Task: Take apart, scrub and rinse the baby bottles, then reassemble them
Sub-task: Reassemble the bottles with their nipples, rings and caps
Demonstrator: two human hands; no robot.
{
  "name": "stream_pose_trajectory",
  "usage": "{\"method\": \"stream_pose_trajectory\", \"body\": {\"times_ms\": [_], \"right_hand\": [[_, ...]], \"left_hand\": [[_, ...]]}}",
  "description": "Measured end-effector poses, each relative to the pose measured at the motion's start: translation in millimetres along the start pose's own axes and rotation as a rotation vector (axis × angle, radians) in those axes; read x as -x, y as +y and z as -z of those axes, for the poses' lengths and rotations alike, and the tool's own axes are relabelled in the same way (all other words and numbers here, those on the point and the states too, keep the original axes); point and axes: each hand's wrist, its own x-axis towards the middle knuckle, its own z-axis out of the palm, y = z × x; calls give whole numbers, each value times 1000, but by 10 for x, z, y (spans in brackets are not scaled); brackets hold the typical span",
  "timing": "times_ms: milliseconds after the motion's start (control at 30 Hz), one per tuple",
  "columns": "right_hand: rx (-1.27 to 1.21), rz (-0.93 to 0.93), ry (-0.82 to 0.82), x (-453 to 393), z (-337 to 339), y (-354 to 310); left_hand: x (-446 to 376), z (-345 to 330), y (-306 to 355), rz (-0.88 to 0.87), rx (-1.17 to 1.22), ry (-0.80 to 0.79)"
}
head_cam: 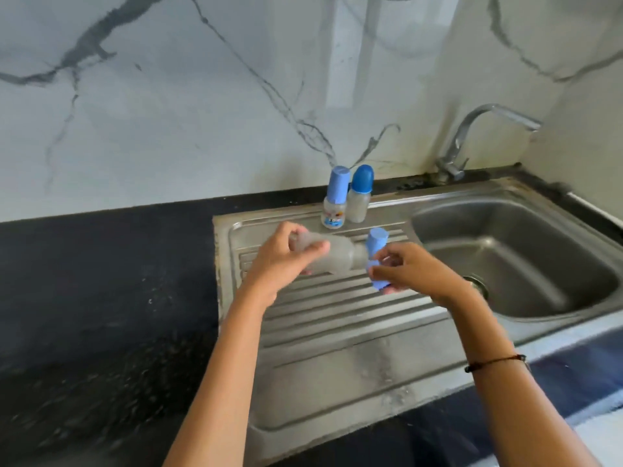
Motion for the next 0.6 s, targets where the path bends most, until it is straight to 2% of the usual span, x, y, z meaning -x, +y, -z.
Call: {"method": "stream_pose_trajectory", "body": {"times_ms": [67,100,133,167,200,233,267,367,433,500,600], "right_hand": [[-341,61,-64,133,120,-3],[-499,59,-66,182,168,41],[-528,38,-14,167,167,123],[-345,-7,104,180,125,199],[-149,-64,207,186,65,258],[-83,-84,288,192,-4,303],[-201,-83,309,219,-65,338],[-766,-52,248,304,-174,312],[-1019,-41,208,361,-187,328],[-1092,-28,211,418,-175,325],[-989,8,248,485,-150,384]], "left_hand": [[76,-17,109,-9,514,-126],[95,-22,121,-30,682,-177],[87,-34,119,-47,756,-194],[92,-87,116,-31,706,-153],[89,-135,104,-2,558,-71],[86,-185,58,27,414,5],[99,-259,-4,64,368,27],[195,-492,-107,140,417,-28],[237,-647,-199,156,395,-32],[268,-774,-257,120,360,-93],[292,-892,-329,24,153,-256]]}}
